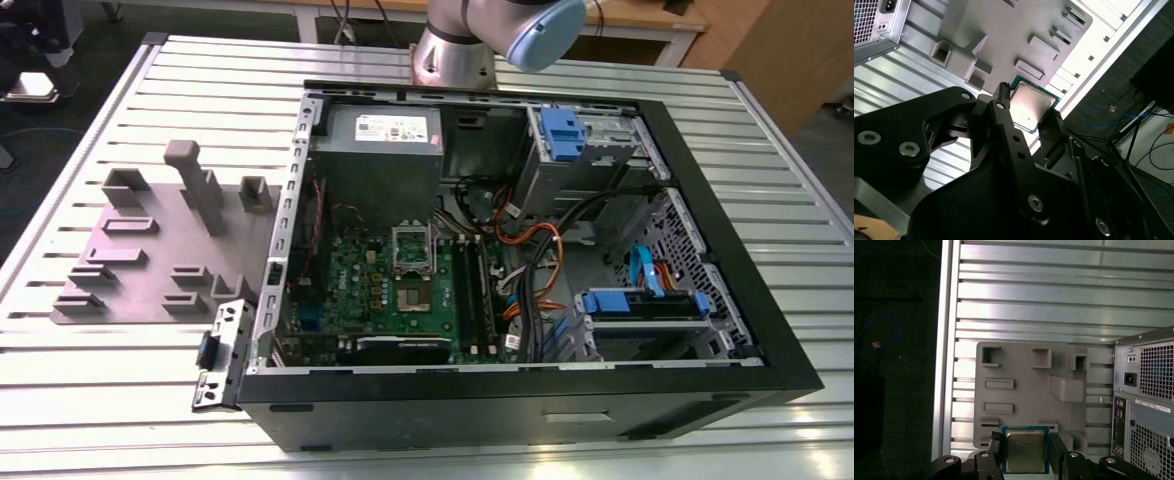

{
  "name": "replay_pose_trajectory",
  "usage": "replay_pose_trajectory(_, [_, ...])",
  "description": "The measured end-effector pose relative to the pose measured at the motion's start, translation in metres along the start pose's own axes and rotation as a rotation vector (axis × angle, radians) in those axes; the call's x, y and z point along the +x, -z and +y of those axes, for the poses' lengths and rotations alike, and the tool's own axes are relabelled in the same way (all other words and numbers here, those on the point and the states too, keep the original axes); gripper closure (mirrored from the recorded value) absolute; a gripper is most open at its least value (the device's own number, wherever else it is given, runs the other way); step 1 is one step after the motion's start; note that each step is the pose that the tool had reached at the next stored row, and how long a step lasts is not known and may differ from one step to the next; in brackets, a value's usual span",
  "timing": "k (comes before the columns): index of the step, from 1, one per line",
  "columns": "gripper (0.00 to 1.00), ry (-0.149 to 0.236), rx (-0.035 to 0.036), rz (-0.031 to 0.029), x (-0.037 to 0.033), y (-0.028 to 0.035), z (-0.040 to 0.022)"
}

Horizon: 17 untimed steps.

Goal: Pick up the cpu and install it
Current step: 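Pick up the cpu and move it towards the insertion slot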

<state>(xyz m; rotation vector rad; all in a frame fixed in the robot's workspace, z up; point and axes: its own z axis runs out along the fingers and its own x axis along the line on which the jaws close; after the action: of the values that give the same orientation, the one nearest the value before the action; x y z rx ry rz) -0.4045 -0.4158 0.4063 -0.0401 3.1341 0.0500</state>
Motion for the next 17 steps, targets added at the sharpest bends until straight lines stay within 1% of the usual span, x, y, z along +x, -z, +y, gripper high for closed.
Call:
replay_pose_trajectory(12, [0.53, 0.0, 0.0, -0.0001, -0.0009, 0.0, 0.0])
replay_pose_trajectory(17, [0.53, 0.0, 0.0, -0.0001, -0.0031, -0.0001, -0.0001])
